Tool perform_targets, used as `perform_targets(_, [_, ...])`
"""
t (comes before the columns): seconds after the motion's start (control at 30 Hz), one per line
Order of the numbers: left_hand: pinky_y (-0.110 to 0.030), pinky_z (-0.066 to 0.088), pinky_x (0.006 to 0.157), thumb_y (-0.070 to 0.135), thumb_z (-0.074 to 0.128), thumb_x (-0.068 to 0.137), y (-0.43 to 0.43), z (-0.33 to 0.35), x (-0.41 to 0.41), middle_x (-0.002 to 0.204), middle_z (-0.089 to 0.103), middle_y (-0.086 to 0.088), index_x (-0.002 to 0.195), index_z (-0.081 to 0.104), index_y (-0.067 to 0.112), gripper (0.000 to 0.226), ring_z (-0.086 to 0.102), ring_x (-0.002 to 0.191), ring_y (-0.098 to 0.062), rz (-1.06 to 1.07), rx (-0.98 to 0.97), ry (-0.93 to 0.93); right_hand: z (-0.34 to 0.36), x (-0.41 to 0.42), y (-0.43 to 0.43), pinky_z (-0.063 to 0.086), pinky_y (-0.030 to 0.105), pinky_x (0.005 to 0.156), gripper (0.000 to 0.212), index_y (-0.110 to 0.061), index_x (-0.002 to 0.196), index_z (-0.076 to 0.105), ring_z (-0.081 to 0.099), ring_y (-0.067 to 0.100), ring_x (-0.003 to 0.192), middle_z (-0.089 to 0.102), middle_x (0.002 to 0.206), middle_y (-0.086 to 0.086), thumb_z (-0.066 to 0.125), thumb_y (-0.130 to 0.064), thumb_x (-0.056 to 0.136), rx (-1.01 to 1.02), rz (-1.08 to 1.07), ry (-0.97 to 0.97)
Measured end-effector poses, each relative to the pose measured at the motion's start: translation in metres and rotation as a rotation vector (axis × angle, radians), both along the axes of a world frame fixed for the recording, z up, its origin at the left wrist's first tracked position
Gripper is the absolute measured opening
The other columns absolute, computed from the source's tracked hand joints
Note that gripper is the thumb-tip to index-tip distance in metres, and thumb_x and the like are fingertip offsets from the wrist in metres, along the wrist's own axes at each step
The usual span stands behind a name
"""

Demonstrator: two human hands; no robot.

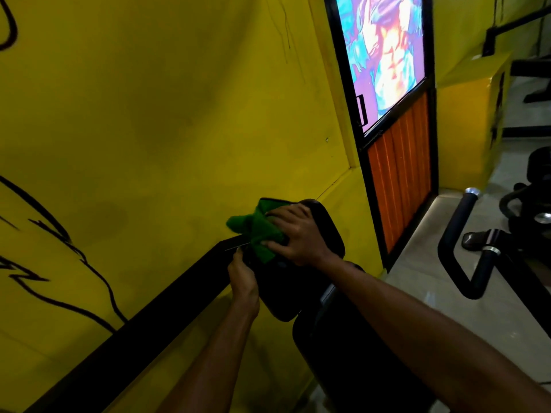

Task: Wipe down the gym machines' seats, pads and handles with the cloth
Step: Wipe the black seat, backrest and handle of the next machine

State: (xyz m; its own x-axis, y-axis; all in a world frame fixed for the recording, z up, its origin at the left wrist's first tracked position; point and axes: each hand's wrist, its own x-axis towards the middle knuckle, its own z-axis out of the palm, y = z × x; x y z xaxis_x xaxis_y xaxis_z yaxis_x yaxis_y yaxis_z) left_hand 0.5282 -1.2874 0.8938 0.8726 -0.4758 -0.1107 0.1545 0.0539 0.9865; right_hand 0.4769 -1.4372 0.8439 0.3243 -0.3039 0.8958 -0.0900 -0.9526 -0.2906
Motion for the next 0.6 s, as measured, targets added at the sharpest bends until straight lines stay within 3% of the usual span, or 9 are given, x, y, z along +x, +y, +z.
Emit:
perform_targets(0.1, [-0.036, 0.052, 0.077, 0.031, 0.040, 0.105, -0.005, -0.004, 0.001, 0.108, 0.063, -0.016, 0.121, 0.059, -0.001, 0.040, 0.063, 0.098, -0.033, 0.071, 0.058, -0.038, 0.001, -0.010, -0.041, 0.043, 0.039, 0.092, 0.055, -0.015, 0.109, 0.075, 0.063, 0.028, 0.108, 0.072, 0.115, 0.002, 0.061, -0.063, 0.088, 0.192, -0.183, -0.020])
perform_targets(0.23, [-0.036, 0.047, 0.073, 0.025, 0.042, 0.104, -0.009, -0.006, -0.006, 0.091, 0.060, -0.012, 0.093, 0.060, 0.004, 0.030, 0.061, 0.090, -0.032, 0.168, 0.025, -0.156, 0.002, -0.017, -0.051, 0.051, 0.041, 0.075, 0.064, -0.017, 0.106, 0.068, 0.064, 0.029, 0.094, 0.070, 0.100, 0.005, 0.044, -0.073, 0.088, 0.658, -0.222, -0.141])
perform_targets(0.3, [-0.037, 0.050, 0.073, 0.026, 0.043, 0.104, -0.009, -0.008, -0.006, 0.087, 0.061, -0.009, 0.081, 0.059, 0.013, 0.031, 0.062, 0.084, -0.029, 0.179, 0.001, -0.158, -0.012, -0.014, -0.037, 0.053, 0.045, 0.083, 0.069, -0.018, 0.119, 0.064, 0.062, 0.029, 0.103, 0.067, 0.111, 0.006, 0.040, -0.075, 0.089, 0.816, -0.213, -0.237])
perform_targets(0.37, [-0.038, 0.052, 0.074, 0.026, 0.044, 0.103, -0.009, -0.009, -0.006, 0.085, 0.061, -0.007, 0.078, 0.058, 0.018, 0.030, 0.062, 0.082, -0.028, 0.189, -0.008, -0.165, -0.048, -0.014, -0.016, 0.044, 0.042, 0.103, 0.069, -0.019, 0.145, 0.050, 0.050, 0.028, 0.126, 0.056, 0.142, 0.006, 0.046, -0.065, 0.094, 0.798, -0.219, -0.247])
perform_targets(0.43, [-0.037, 0.052, 0.072, 0.026, 0.045, 0.103, -0.011, -0.013, -0.004, 0.085, 0.062, -0.007, 0.080, 0.060, 0.014, 0.030, 0.063, 0.082, -0.028, 0.187, -0.014, -0.183, -0.091, -0.025, -0.001, 0.032, 0.039, 0.112, 0.074, -0.018, 0.157, 0.036, 0.037, 0.028, 0.141, 0.039, 0.159, 0.008, 0.050, -0.058, 0.096, 0.770, -0.224, -0.205])
perform_targets(0.5, [-0.035, 0.052, 0.068, 0.026, 0.046, 0.103, -0.011, -0.015, -0.004, 0.084, 0.062, -0.008, 0.079, 0.060, 0.012, 0.031, 0.063, 0.078, -0.025, 0.199, -0.017, -0.194, -0.119, -0.037, 0.006, 0.027, 0.037, 0.116, 0.076, -0.013, 0.158, 0.033, 0.034, 0.033, 0.147, 0.035, 0.161, 0.014, 0.048, -0.059, 0.099, 0.923, -0.197, -0.166])
perform_targets(0.6, [-0.034, 0.052, 0.066, 0.027, 0.045, 0.103, -0.013, -0.018, -0.001, 0.086, 0.062, -0.009, 0.080, 0.060, 0.013, 0.030, 0.064, 0.079, -0.025, 0.189, -0.033, -0.201, -0.119, -0.035, 0.017, 0.036, 0.045, 0.117, 0.077, -0.006, 0.156, 0.036, 0.039, 0.037, 0.143, 0.039, 0.157, 0.019, 0.044, -0.056, 0.098, 1.080, -0.220, -0.244])
